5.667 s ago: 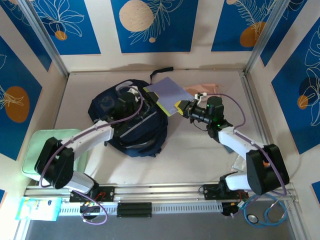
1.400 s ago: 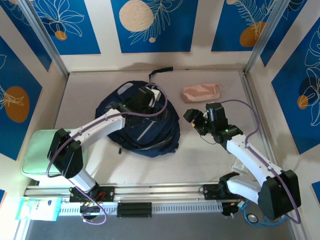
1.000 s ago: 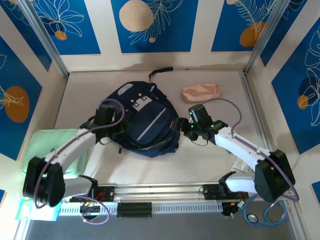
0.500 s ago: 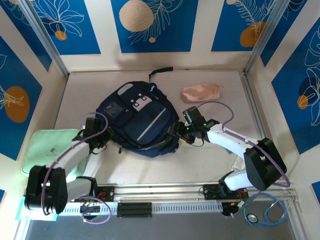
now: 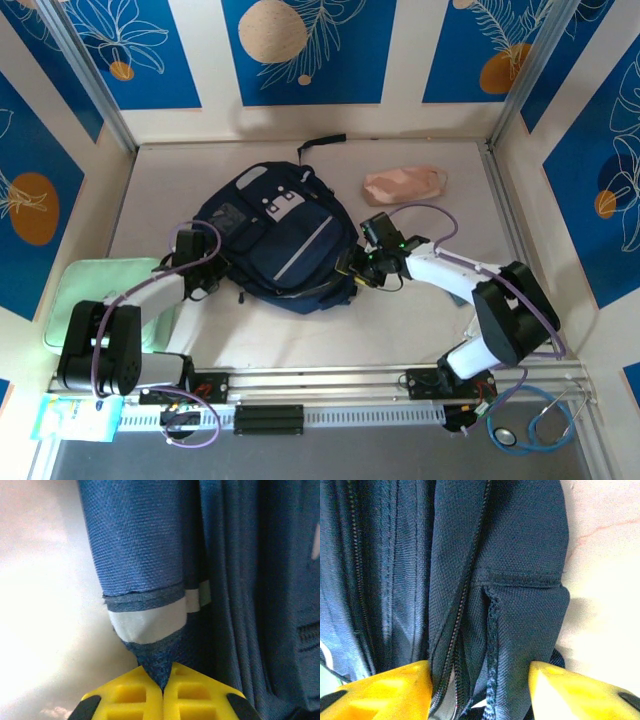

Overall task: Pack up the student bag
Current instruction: Rotate the student bag at the center of the table, then zip the student bag at the center of the table.

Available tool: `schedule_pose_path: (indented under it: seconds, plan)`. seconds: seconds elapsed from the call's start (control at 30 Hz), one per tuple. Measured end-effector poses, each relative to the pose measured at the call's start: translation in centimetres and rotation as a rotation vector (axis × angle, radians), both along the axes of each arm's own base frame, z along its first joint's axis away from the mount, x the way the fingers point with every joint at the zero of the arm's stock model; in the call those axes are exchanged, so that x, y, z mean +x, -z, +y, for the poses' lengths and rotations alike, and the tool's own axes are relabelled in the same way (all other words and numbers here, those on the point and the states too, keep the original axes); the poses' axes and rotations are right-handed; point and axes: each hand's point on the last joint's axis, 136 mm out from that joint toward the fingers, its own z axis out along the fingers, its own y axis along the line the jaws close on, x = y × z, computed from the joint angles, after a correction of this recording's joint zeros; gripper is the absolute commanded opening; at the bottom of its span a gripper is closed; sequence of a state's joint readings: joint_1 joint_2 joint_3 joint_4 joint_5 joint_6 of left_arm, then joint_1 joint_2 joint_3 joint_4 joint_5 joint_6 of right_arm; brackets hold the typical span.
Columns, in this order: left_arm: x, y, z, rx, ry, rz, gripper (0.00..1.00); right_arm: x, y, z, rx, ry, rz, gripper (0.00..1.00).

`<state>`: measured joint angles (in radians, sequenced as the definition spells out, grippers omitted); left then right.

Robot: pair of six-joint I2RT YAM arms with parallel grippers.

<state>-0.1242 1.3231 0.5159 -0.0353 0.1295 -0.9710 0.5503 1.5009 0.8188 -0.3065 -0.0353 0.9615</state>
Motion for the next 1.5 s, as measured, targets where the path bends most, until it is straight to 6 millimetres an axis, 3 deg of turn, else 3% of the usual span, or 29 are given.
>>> schedule_pose_path:
  seconds: [0.13,0.33,0.47,0.6,0.73,0.8,0.87,0.97,1.1,1.27,1.37,1.5]
  plan:
    - [0.4,-1.1,-0.9,-0.025,0.036,-0.02,0.0,2.0,0.4,-0.9,-0.009,0.018,-0.003,0.4]
    - [1.2,-5.1,-3.8,-0.057,0.125,-0.108,0.0,8.3,-0.6,-2.8,-0.031,0.045,-0.091,0.4]
    - [0.9,-6.8,-6.3,-0.069,0.2,-0.14,0.0,12.4,-1.3,-4.0,-0.107,0.033,-0.178,0.49]
    - [0.0,-6.5,-7.3,-0.067,0.234,-0.11,0.0,13.1,-2.1,-5.1,-0.195,0.003,-0.231,0.57]
    - [-0.3,-6.3,-7.5,-0.066,0.241,-0.101,0.0,11.9,-4.2,-6.7,-0.267,-0.002,-0.255,0.61]
    - [-0.3,-6.3,-7.7,-0.066,0.246,-0.1,0.0,11.0,-6.9,-7.1,-0.284,-0.001,-0.304,0.61]
    - [-0.4,-6.2,-8.0,-0.066,0.256,-0.096,0.0,9.7,-9.6,-6.2,-0.283,-0.025,-0.363,0.6]
    - [-0.6,-6.2,-8.7,-0.069,0.273,-0.091,0.0,6.6,-11.7,-2.6,-0.261,-0.119,-0.421,0.54]
    - [-0.5,-6.6,-9.5,-0.072,0.296,-0.097,0.0,1.1,-10.3,3.4,-0.258,-0.292,-0.392,0.47]
    - [-0.5,-6.8,-9.8,-0.073,0.303,-0.1,0.0,-3.9,-7.2,8.9,-0.32,-0.47,-0.368,0.41]
    - [-0.5,-6.8,-9.8,-0.073,0.304,-0.101,0.0,-4.6,-5.9,11.4,-0.333,-0.513,-0.364,0.36]
    - [-0.6,-6.8,-9.8,-0.075,0.303,-0.1,0.0,-3.8,-4.9,13.3,-0.338,-0.515,-0.371,0.35]
